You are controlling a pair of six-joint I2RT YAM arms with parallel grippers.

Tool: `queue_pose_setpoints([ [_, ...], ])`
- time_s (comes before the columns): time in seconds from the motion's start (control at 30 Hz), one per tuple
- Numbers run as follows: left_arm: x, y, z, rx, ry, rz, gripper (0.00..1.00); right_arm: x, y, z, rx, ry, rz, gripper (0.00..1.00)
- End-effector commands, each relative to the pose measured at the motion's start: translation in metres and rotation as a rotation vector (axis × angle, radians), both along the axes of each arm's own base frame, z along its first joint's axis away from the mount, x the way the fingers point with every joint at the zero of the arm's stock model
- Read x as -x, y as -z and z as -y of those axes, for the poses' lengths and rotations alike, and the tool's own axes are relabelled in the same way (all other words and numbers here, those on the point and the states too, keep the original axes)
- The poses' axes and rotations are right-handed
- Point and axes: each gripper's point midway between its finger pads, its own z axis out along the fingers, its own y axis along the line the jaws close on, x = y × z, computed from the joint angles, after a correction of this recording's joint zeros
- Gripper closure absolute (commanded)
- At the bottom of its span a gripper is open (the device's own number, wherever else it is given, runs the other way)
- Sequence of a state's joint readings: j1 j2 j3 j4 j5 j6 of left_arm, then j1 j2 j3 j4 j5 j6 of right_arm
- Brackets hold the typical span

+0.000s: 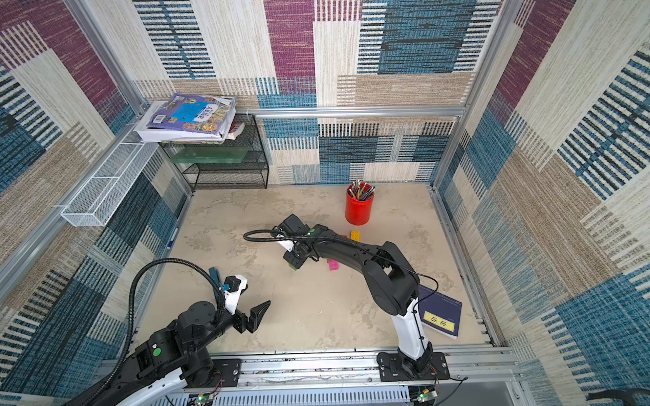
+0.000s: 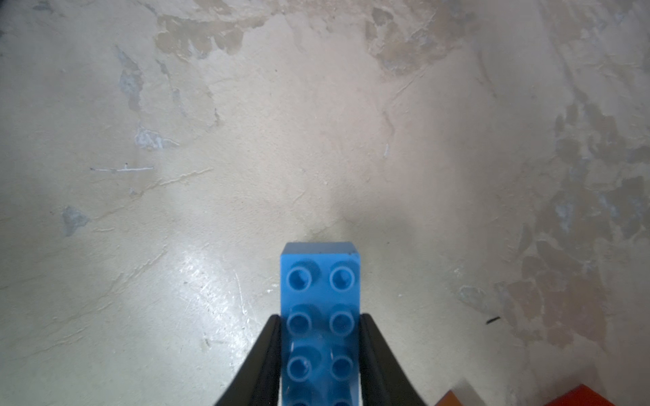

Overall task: Assemble the letter f with lego
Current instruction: Assemble the lego brick with the lego brick.

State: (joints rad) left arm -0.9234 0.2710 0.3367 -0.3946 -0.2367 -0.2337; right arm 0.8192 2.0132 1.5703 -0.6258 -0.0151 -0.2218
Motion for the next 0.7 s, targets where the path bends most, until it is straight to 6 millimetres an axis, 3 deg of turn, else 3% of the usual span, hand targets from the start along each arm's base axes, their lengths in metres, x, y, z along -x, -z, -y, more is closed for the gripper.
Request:
queue_pose_setpoints([
  [0.0,-0.0015,0.0007,-0.002,0.006,-0.019,-0.005,0.01,-0.0031,-0.0019,-0.0022,0.002,-0.003,0.012,0.71],
  [0.67,-0.0023,0.0016,-0.0022,0.006,-0.023,-0.004,0.01,0.0005,0.0073,-0.0004,0.023,-0.006,-0.017,0.71],
])
